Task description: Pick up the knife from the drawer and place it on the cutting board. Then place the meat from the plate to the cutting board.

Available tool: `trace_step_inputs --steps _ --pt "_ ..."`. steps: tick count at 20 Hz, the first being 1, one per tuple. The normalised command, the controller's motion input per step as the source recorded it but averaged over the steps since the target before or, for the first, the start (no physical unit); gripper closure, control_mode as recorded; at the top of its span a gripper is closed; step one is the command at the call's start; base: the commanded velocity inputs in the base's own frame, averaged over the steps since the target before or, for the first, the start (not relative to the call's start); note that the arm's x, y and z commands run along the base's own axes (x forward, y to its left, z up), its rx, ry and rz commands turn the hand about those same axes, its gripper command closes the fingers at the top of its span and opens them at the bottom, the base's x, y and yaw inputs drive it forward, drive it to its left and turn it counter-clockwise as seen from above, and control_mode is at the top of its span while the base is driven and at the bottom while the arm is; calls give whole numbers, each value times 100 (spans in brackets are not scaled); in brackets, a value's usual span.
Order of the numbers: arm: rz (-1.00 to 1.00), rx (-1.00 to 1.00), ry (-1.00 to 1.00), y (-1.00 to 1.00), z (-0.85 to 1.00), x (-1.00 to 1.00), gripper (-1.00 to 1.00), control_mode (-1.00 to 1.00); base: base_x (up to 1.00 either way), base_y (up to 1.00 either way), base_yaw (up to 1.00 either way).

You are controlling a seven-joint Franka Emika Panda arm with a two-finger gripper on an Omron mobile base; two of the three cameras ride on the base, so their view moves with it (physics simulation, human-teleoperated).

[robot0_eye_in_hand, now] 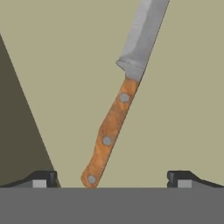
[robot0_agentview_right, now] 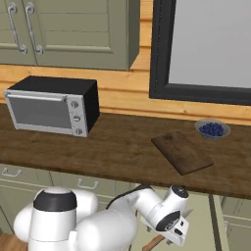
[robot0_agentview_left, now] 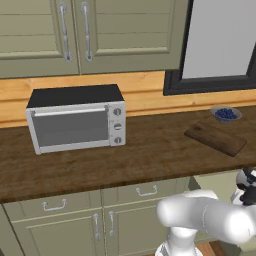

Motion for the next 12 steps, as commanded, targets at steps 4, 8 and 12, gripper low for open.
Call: trace_step_inputs --steps 4,8,12 --pt "0 0 -1 0 -1 4 -100 -100 0 0 0" --pt "-1 0 -3 0 0 26 -100 -100 0 0 0" --pt "-4 0 -3 -13 0 24 -100 -100 0 0 0"
